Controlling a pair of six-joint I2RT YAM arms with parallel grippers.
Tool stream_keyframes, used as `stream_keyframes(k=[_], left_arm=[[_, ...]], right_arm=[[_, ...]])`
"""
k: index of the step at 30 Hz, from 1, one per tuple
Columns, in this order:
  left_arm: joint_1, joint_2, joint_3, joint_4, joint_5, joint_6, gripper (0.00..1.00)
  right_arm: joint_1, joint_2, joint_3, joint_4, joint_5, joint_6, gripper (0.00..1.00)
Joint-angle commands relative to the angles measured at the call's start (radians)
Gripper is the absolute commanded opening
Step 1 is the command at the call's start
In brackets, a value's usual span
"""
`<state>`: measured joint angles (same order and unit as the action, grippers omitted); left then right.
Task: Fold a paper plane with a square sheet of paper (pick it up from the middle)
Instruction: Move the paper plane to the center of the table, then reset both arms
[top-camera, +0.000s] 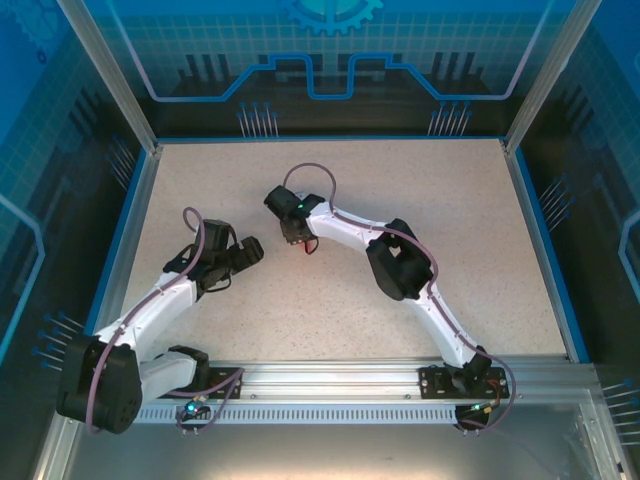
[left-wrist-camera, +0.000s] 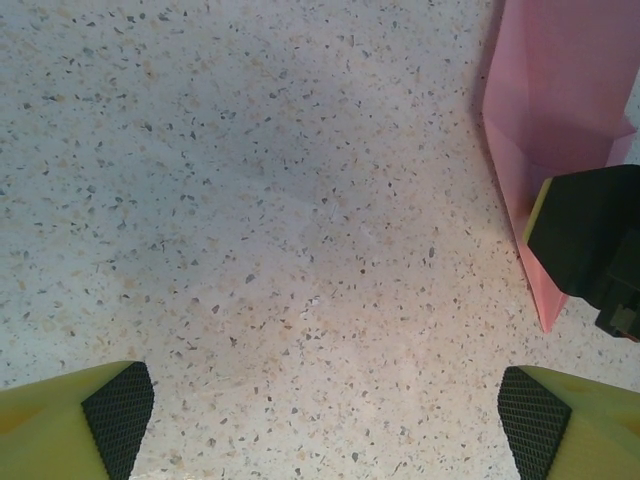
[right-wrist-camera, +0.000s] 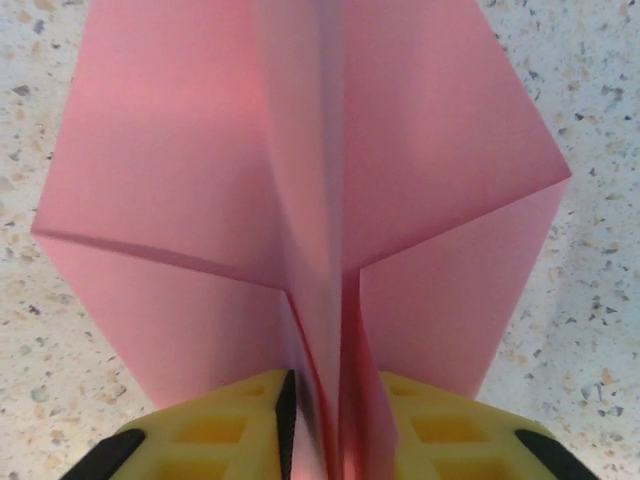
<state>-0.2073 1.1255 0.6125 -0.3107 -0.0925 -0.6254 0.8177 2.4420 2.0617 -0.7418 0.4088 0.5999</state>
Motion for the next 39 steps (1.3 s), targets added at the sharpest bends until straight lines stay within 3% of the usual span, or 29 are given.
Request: stream_keyframes(k=[1,8,17,22,25,31,35,39], left_arm=[[0.008,-0.013,0.027,-0.032,-0.032,0.014,0.94],[0.008,-0.034,0.091,-0.038,-0.115,0.027,0.98],[0.012,-0.096,0.103,0.044,-0.326,0.116,0.99],[0.031,-0.104,0.02,0.189,-0.446,0.179,0.99],[0.039,-0.097,-0.051,0.32,-0.473,0.268,0.99],[0.092,-0.083,-0.16,0.5,-0.428,0.407,0.98],[0.143,-0.049,-0.192,0.586,-0.335,0.437,0.99],[0.176,0.026,-0.213,0.683,-0.247,0.484,0.98]], right_arm=[[0.003,-0.04,0.046,-0.049,-0.011,0.002,0.33],[0.004,-0.311,-0.078,-0.001,0.001,-0.008,0.59],[-0.066,-0.726,-0.467,0.102,0.239,-0.068,0.99],[-0.215,-0.956,-0.744,0.194,0.35,-0.109,0.99],[-0.311,-1.111,-0.956,0.346,0.429,-0.145,0.99],[-0.56,-1.408,-1.381,0.704,0.295,-0.275,0.99],[-0.652,-1.464,-1.559,0.899,0.241,-0.364,0.99],[-0.7,-1.366,-1.587,0.978,0.17,-0.387,0.99]])
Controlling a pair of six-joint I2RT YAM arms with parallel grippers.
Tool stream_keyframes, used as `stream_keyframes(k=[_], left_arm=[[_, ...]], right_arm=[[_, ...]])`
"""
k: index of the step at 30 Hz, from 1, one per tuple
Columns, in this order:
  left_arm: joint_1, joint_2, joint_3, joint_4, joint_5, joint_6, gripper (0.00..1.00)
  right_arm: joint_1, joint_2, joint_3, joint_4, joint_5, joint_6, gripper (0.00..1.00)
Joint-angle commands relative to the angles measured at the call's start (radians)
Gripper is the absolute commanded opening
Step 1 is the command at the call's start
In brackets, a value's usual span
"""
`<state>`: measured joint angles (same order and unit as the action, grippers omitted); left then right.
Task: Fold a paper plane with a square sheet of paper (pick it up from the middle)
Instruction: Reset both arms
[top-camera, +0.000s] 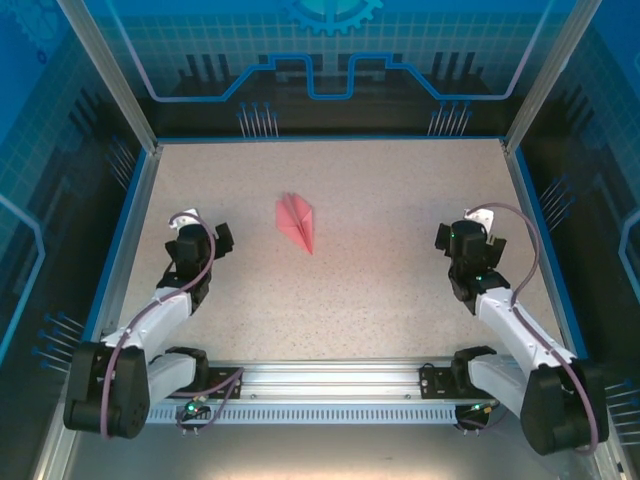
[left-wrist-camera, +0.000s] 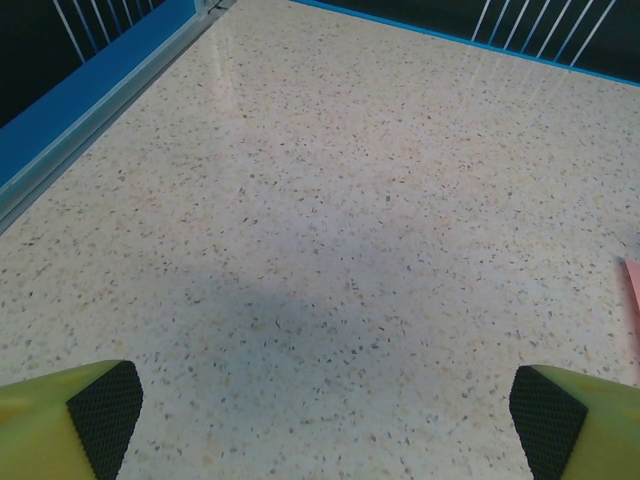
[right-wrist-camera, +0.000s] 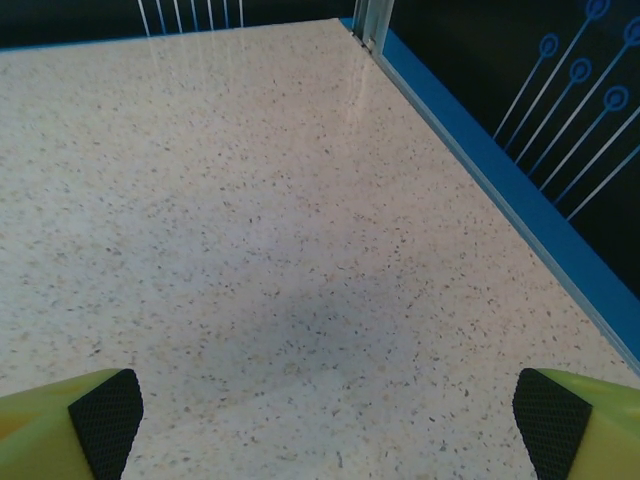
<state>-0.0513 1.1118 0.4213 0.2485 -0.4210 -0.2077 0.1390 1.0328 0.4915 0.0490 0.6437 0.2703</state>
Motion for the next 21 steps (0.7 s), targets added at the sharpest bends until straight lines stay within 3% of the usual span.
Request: stream_keyframes(k=[1,11,17,21], left_arm=[[0.023,0.062,-0.028,0.167,0.105,0.083,0.98],[0.069,0.146,-0.143,0.54,0.358,0.154,0.99],[0.1,0.254,-0.134,0.652,0.432,0.157,0.98],[0.1,0.319,-0.092,0.635,0.442,0.163,0.99]], right_arm=[[-0.022,0.078,-0.021,0.215,-0.074,-0.071,0.99],[-0.023,0.276,-0.061,0.529,-0.249,-0.192,1.0],[-0.024,0.349,-0.087,0.658,-0.311,-0.235,0.99],[-0.023,0.41,-0.089,0.713,-0.334,-0.245,0.99]])
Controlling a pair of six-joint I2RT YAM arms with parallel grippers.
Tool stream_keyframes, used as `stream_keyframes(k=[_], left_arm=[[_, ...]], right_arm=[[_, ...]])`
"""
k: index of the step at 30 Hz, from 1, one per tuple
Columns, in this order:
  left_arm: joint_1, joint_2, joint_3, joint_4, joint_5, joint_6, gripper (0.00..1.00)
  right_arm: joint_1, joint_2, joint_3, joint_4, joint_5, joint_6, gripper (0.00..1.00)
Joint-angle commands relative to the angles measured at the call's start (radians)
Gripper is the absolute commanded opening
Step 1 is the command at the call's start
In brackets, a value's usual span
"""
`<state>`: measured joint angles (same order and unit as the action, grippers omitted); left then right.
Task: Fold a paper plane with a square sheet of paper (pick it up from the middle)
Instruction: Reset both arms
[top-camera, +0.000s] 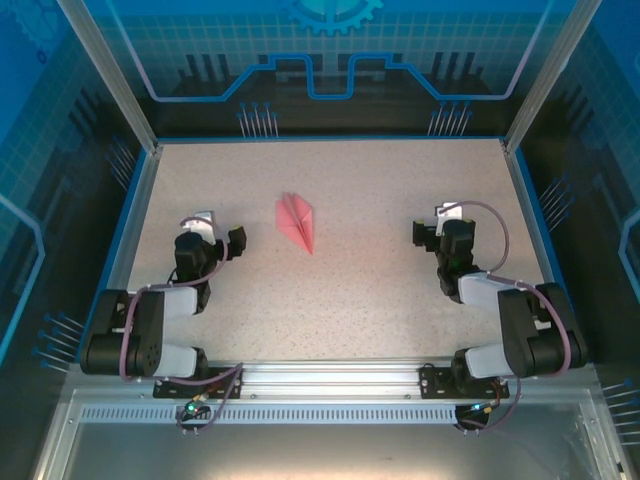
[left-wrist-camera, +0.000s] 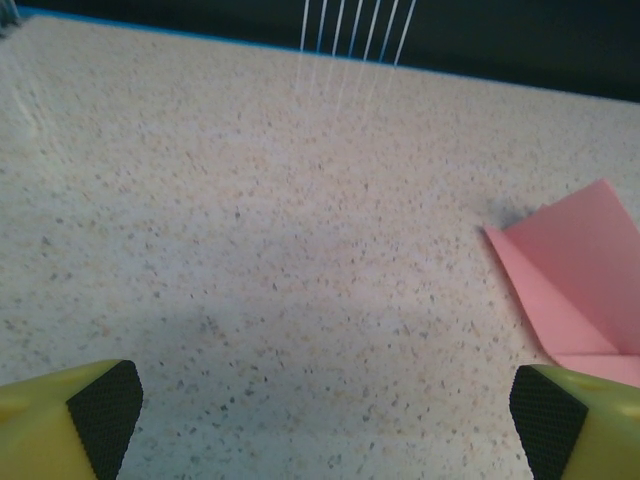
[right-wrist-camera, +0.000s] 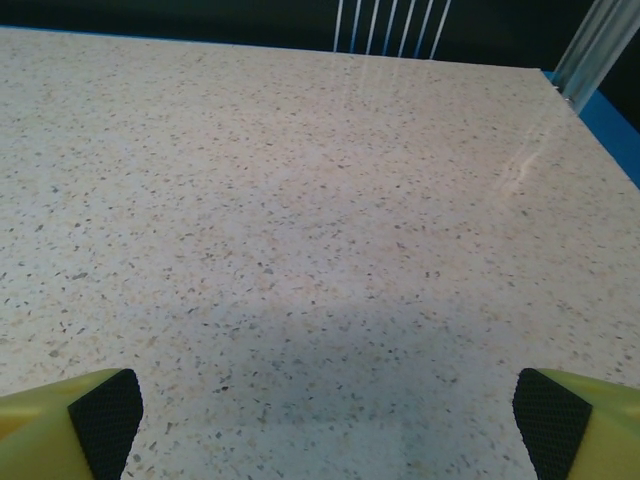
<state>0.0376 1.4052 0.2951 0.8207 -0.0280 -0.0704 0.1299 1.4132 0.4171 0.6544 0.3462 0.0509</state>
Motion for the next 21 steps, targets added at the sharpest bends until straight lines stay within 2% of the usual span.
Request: stream_keyframes(k=[1,5,11,13,21], left_arm=[[0.012,0.042,0.039,0.067,0.049,0.025,0.98],[0.013,0.119,0.032,0.158,0.052,0.024,0.98],[0.011,0.113,0.093,0.03,0.053,0.035,0.99],[-0.011,0.115,0.104,0.008,0.02,0.049,0.99],[-0.019,0.117,0.112,-0.004,0.029,0.066,0.98]], right_arm=[[-0.014,0.036,-0.01,0.107,-0.049,-0.031,0.99],[-0.015,0.093,-0.018,0.17,-0.079,-0.046,0.99],[-0.031,0.09,-0.009,0.144,-0.109,-0.033,0.99],[-0.032,0.09,-0.01,0.145,-0.108,-0.032,0.99],[-0.032,0.09,-0.008,0.143,-0.11,-0.033,0.99]])
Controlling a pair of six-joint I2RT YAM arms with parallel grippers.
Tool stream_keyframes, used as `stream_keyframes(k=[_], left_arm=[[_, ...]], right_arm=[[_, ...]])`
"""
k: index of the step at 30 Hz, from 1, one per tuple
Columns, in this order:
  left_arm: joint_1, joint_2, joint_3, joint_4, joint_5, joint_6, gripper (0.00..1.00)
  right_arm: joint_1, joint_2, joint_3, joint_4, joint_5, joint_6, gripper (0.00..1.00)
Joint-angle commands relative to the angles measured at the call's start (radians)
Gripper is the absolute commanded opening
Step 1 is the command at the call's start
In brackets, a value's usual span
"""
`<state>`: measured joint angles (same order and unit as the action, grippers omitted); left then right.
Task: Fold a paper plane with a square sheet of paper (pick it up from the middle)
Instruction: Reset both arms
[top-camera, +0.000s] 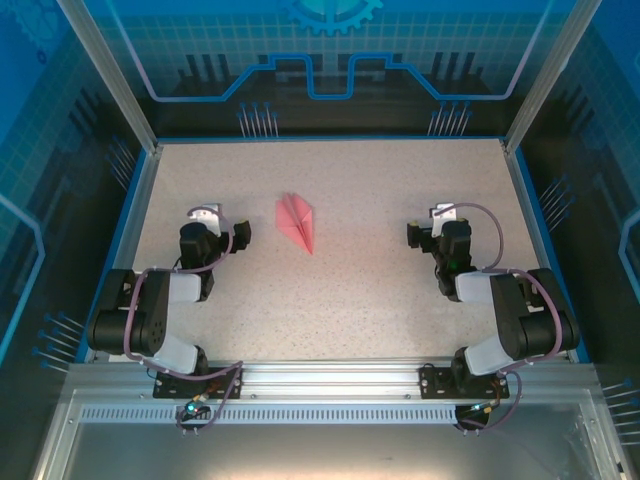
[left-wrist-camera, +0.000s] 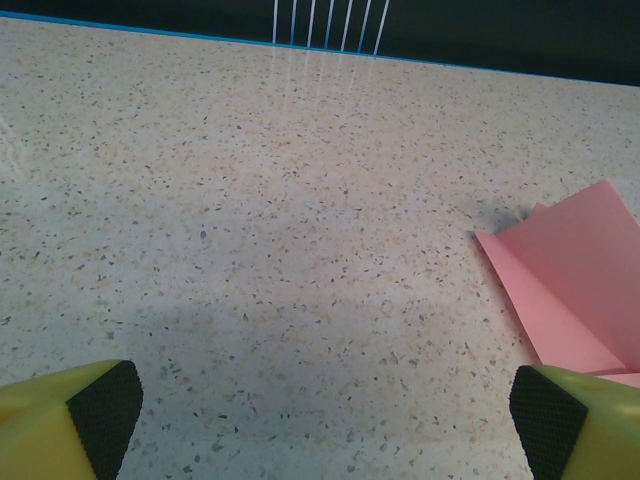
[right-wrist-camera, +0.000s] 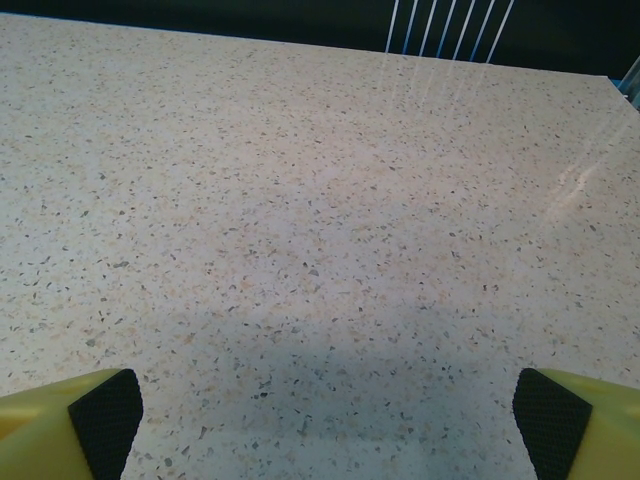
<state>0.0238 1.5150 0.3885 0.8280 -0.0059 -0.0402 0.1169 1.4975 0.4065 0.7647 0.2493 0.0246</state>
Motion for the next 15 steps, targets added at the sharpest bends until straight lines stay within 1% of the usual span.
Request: stream_keyframes(k=[1,15], left_arm=[[-0.007,0.005,0.02,-0.012,0.007,0.036,0.99],[-0.012,0.007,0.021,-0.018,0.003,0.038,0.98]], right_arm=[[-0.02,0.006,0.002,0.033,-0.013,-0.006,1.0],[-0.021,0.006,0.002,0.034,-0.013,-0.006,1.0]])
